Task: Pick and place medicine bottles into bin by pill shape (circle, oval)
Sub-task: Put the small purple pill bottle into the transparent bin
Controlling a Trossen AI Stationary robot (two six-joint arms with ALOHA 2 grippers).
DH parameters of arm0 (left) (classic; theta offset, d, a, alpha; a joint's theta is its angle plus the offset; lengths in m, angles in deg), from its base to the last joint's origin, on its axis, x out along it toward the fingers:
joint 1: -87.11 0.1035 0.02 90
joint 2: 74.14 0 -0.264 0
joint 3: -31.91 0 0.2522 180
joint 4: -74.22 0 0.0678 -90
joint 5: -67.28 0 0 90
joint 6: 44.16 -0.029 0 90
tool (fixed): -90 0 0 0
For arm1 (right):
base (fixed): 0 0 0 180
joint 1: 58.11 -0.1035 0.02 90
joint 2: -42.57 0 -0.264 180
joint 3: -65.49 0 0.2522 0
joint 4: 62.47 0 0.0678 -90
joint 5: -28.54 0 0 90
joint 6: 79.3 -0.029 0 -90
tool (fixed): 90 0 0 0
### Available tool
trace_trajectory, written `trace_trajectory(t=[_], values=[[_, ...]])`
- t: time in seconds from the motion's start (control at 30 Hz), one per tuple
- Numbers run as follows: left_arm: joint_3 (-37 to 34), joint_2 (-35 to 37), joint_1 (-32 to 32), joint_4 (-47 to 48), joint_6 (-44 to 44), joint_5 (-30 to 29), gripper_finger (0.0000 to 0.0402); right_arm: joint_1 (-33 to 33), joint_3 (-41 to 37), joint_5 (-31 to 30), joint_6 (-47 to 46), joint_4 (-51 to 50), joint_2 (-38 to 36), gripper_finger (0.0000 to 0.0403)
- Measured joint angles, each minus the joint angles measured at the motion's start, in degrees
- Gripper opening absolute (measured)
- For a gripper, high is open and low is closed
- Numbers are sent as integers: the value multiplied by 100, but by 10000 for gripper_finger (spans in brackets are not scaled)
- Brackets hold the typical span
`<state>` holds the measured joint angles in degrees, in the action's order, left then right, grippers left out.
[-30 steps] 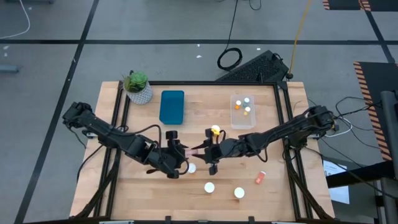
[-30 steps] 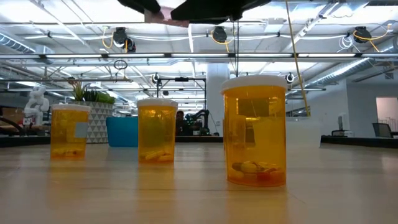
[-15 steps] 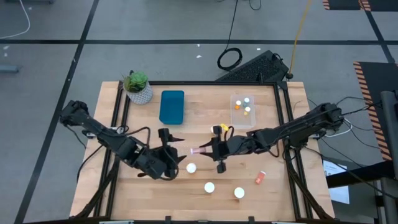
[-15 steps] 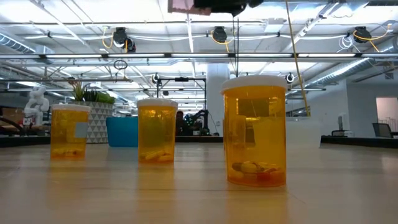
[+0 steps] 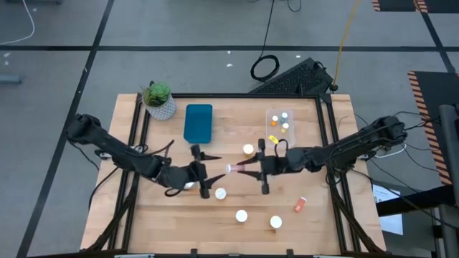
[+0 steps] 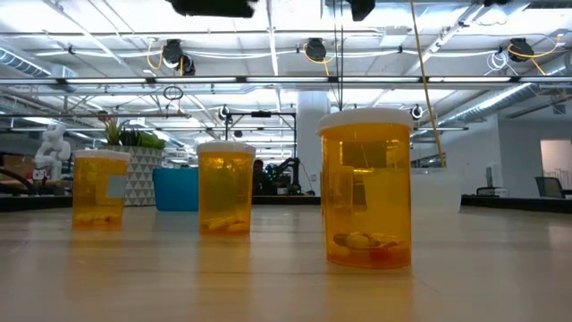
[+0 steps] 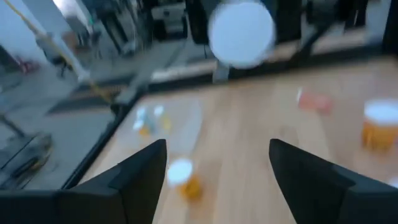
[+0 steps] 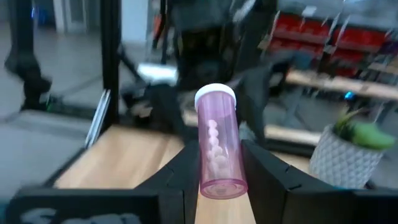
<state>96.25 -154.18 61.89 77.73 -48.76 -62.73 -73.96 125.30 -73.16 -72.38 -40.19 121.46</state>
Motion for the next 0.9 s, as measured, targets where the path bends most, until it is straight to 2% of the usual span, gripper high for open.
trace_trajectory(t=[0.13, 0.23, 0.33, 0.6, 0.73, 0.9], values=[[-762, -64, 193, -2099, -468, 169, 296, 53, -387, 146, 11, 1114, -72, 98], [-1029, -47, 403, -3175, -643, 780, 298, 49, -629, 173, 47, 1847, -12, 98], [-1074, -109, 608, -3572, -622, 1366, 298, 50, -796, 164, 120, 2435, 54, 98], [-955, -703, 924, -4839, -769, 2364, 298, 53, -862, 193, 165, 3943, 551, 98], [-822, -965, 973, -5610, -968, 2496, 298, 66, -862, 163, 336, 4581, 886, 98], [-565, -1085, 1157, -5629, -811, 2702, 298, 66, -862, 152, 441, 4776, 1043, 98]])
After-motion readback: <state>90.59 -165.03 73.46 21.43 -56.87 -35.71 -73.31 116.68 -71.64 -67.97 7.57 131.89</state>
